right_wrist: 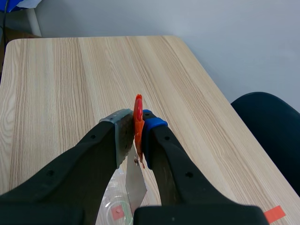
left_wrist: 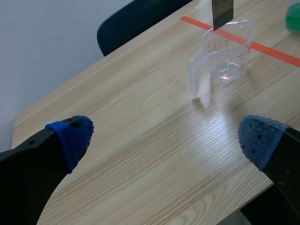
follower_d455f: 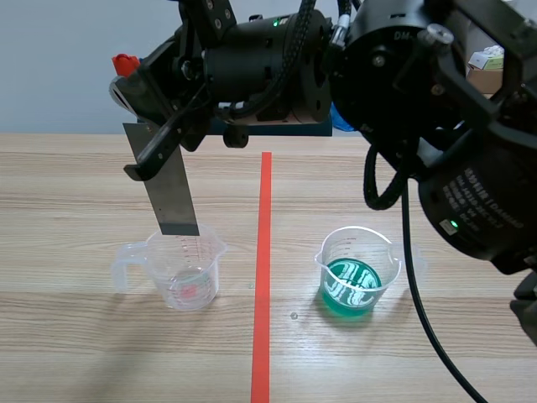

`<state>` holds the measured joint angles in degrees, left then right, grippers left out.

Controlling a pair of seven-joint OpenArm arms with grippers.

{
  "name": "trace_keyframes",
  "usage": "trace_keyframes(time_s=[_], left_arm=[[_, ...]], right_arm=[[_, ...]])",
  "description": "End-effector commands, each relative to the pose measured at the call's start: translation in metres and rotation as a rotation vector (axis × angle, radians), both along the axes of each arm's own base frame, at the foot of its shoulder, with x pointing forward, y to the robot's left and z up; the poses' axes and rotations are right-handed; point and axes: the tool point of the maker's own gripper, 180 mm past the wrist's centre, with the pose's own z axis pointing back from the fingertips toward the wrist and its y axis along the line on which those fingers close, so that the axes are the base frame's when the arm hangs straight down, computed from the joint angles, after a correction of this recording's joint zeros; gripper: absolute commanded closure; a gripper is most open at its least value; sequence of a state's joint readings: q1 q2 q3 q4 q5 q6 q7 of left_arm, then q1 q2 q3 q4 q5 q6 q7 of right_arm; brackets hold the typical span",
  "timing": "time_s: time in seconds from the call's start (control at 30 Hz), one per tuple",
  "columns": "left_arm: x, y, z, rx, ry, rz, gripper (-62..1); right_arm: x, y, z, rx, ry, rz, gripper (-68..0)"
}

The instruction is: Do the redox reaction experiment

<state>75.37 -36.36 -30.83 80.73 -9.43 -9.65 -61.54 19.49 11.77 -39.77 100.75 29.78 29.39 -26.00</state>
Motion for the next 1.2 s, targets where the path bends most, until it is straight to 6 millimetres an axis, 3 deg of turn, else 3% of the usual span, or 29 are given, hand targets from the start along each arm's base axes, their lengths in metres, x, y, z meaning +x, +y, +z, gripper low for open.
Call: trace_keyframes(time_s=[0.0,1.17], left_arm=[[0.0013,-0.0003,0.0058,-0.013,-0.024,0.003,-62.3],[0.0013,-0.0003,0.0058,-0.013,-0.024,0.003,-62.3]], right_arm=[[0.0024,0.0004,0.0144,0.026,-0.036,0.005,-0.6],[0.0015,0.0013,0.0198,0.054,-0.046,0.011,-0.6]])
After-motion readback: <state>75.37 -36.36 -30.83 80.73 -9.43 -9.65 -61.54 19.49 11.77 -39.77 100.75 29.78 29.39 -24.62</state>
